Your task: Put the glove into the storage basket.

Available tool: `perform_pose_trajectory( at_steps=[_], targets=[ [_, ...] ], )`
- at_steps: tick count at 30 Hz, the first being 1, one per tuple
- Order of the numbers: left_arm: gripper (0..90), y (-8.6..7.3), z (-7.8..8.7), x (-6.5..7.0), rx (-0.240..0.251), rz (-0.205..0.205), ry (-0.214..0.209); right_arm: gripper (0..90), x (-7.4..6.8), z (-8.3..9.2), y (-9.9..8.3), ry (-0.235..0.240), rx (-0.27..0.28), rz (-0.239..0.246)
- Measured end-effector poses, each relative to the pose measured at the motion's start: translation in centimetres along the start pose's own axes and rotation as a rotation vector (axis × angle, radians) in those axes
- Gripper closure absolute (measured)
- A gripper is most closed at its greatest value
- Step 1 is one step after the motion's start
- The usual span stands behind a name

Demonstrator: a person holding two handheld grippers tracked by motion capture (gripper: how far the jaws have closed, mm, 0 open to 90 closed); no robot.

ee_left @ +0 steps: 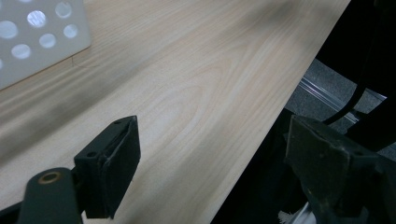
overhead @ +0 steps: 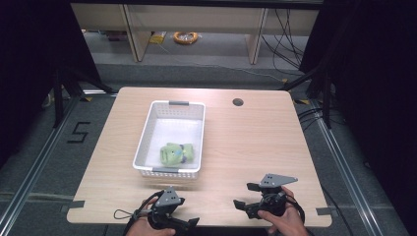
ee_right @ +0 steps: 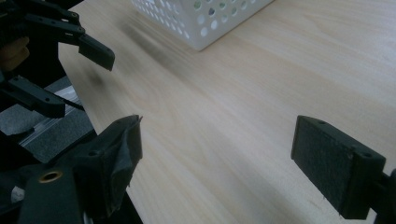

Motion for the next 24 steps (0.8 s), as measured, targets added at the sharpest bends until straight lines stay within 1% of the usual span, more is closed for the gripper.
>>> perform_pose_trajectory(
  at_steps=[1,2,3,4,5,7,8,9,10,11,12,13,14,15,16,17,18,19,20,22,23,24],
  targets=[
    [17.3,-0.1,0.1,0.0,-0.008,-0.004,0.002,16.9,0.1,0.0,-0.2,-0.002,-0.008,0.011],
    [17.3,0.0,0.0,0.1,0.010,0.006,-0.002,16.9,0.2,0.1,-0.3,-0.022,-0.004,0.015],
    [17.3,-0.1,0.0,0.1,0.008,0.003,0.001,16.9,-0.1,0.1,-0.6,-0.018,-0.007,-0.001],
    [17.3,-0.1,0.1,0.2,0.005,0.004,0.002,16.9,-0.4,0.0,-0.8,-0.007,-0.012,0.000],
    [17.3,-0.2,0.2,0.1,0.001,-0.004,0.002,16.9,-0.3,0.1,-1.0,-0.018,-0.034,0.015],
    [17.4,-0.3,0.2,0.1,0.018,0.008,0.013,16.9,-0.5,0.0,-1.4,-0.016,-0.041,0.027],
    [17.5,-0.3,0.2,0.2,0.018,0.011,0.014,16.9,-0.7,0.1,-1.7,-0.029,-0.048,0.003],
    [17.4,-0.4,0.3,0.0,0.015,0.002,0.017,16.9,-0.5,0.1,-1.8,-0.033,-0.046,0.036],
    [17.4,-0.3,0.4,0.1,0.018,0.013,0.012,16.9,-0.6,0.2,-2.0,-0.037,-0.050,0.038],
    [17.5,-0.4,0.5,0.2,0.015,0.031,0.015,16.9,-0.6,0.1,-2.1,-0.033,-0.051,0.052],
    [17.4,-0.3,0.5,0.0,0.024,0.014,0.022,16.9,-0.7,0.2,-2.4,-0.026,-0.054,0.041],
    [17.5,-0.4,0.6,0.0,0.025,0.015,0.024,16.9,-0.9,0.2,-2.6,-0.038,-0.056,0.028],
    [17.5,-0.4,0.6,0.1,0.018,0.016,0.017,16.9,-1.0,0.3,-2.9,-0.030,-0.065,0.015],
    [17.4,-0.5,0.6,0.1,0.020,0.016,0.018,16.9,-0.8,0.2,-2.9,-0.019,-0.059,0.042],
    [17.5,-0.5,0.5,0.1,0.026,0.017,0.022,16.9,-1.0,0.4,-3.2,-0.032,-0.078,0.003],
    [17.5,-0.6,0.5,0.2,0.022,0.034,0.022,16.9,-0.6,0.4,-3.2,-0.037,-0.066,0.043],
    [17.5,-0.5,0.5,0.2,0.025,0.023,0.022,16.8,-0.6,0.4,-3.2,-0.034,-0.067,0.041],
    [17.5,-0.5,0.5,0.2,0.024,0.033,0.024,16.8,-0.5,0.4,-3.3,-0.044,-0.069,0.052],
    [17.6,-0.6,0.5,-0.1,0.011,0.017,0.034,16.9,-1.0,0.4,-3.4,-0.031,-0.077,-0.002],
    [17.6,-0.5,0.5,0.1,0.023,0.014,0.018,16.8,-0.7,0.4,-3.4,-0.034,-0.070,0.026],
    [17.6,-0.6,0.5,0.0,0.015,0.007,0.025,16.9,-0.6,0.4,-3.4,-0.035,-0.070,0.027],
    [17.6,-0.6,0.4,0.0,0.015,0.008,0.024,16.8,-0.5,0.4,-3.3,-0.035,-0.068,0.042]
  ],
)
Point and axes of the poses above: each handheld gripper's, and its own axes: z roughly backward along the jaws, y roughly out of its top, x roughly to its right, the point moved 8 cm from there along -z, roughly forward along the jaws, and after that the axes turned 4 degrees about y, right-handed, at the moved point
